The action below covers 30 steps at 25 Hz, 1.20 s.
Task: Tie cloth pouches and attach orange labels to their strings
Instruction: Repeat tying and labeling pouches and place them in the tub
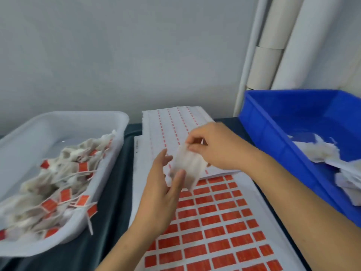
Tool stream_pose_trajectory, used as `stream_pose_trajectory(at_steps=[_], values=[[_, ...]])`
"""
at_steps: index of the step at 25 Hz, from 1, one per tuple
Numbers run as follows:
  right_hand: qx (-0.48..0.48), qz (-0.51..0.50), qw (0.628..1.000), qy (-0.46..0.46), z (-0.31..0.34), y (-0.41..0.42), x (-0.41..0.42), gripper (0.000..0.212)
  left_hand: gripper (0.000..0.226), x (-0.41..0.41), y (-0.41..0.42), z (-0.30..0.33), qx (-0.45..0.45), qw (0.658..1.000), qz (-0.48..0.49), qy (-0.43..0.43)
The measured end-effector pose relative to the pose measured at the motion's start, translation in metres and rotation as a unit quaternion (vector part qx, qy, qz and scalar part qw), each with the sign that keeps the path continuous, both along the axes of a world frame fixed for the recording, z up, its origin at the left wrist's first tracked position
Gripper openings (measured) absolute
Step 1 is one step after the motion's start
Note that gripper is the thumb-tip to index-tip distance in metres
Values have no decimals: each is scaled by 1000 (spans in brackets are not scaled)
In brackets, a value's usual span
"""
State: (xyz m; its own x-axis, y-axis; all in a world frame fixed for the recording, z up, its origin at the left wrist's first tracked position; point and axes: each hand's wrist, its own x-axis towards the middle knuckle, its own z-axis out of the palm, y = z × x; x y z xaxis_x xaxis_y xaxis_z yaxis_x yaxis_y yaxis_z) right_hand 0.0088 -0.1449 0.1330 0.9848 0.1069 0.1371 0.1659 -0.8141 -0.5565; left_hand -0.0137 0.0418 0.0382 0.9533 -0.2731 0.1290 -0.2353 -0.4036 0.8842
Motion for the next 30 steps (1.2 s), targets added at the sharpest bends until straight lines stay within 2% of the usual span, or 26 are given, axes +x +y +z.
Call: stream_pose_trajectory(at_steps=[1,4,6,8,13,19,25,30], values=[[10,34,999,32,-11,9,4,13,58,4,6,-5,-14,1000,2,20],[0,61,996,70,-39,25,15,9,17,15,15,-21,-36,998,43,20],[18,54,996,62,-51,35,19,7,27,19,18,-29,-44,996,71,5],[40,52,997,46,-57,44,21,5,24,21,17,-32,-58,996,74,7],[23,53,998,-11,-61,60,24,9,25,21,19,-32,-106,991,76,14],[38,28,999,-18,-62,57,20,13,27,22,20,-36,-118,988,103,13],[121,4,991,-60,-65,56,16,18,27,21,20,-37,-111,991,73,9],[238,-36,970,-30,-64,58,19,23,30,13,17,-31,-159,986,42,20]])
